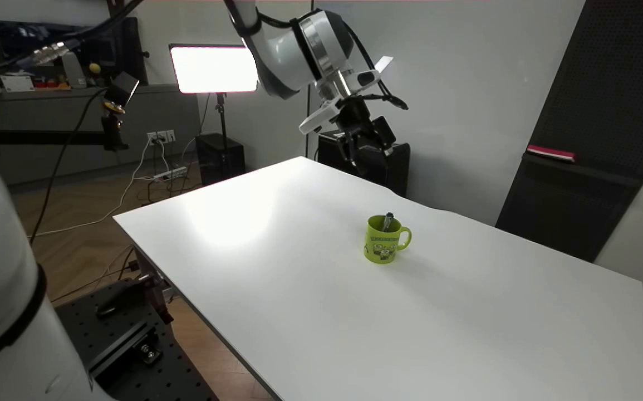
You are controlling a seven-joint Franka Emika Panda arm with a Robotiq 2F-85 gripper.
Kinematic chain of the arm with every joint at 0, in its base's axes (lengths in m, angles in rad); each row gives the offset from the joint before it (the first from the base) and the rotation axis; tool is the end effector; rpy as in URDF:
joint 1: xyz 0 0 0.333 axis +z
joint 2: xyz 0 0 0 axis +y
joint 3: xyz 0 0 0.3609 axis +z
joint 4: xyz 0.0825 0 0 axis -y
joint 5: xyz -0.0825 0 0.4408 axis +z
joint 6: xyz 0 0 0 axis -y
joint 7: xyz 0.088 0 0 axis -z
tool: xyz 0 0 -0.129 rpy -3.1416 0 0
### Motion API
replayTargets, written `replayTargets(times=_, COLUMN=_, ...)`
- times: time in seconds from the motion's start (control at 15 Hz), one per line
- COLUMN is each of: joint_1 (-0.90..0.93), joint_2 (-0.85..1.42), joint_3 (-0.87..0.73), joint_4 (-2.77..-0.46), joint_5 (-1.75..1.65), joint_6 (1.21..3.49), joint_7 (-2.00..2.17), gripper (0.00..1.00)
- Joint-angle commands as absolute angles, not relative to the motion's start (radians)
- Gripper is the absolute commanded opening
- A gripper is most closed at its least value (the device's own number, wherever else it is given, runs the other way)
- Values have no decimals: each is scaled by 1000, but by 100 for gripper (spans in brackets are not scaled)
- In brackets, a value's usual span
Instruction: Put the marker in the mug
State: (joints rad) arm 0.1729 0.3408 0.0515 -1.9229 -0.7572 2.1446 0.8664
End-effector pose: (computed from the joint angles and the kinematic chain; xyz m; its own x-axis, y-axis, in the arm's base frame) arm 0.6655 0.1077 0.3012 0.9630 -0.1077 0.2468 -0.2230 -0.8329 0.5065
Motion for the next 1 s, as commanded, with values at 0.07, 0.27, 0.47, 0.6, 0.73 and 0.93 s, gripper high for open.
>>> replayTargets(times=0.07, joint_1=217, joint_2=276, joint_3=70, joint_4=-1946, joint_5=-629, joint_6=2027, joint_7=937, gripper=100)
replayTargets(times=0.27, joint_1=224, joint_2=235, joint_3=87, joint_4=-1989, joint_5=-535, joint_6=2107, joint_7=948, gripper=100)
replayTargets(times=0.47, joint_1=221, joint_2=206, joint_3=93, joint_4=-2029, joint_5=-450, joint_6=2197, joint_7=925, gripper=100)
replayTargets(times=0.6, joint_1=211, joint_2=194, joint_3=100, joint_4=-2054, joint_5=-372, joint_6=2249, joint_7=870, gripper=100)
replayTargets(times=0.73, joint_1=207, joint_2=187, joint_3=100, joint_4=-2075, joint_5=-311, joint_6=2279, joint_7=820, gripper=100)
replayTargets(times=0.93, joint_1=226, joint_2=218, joint_3=85, joint_4=-2048, joint_5=-332, joint_6=2265, joint_7=839, gripper=100)
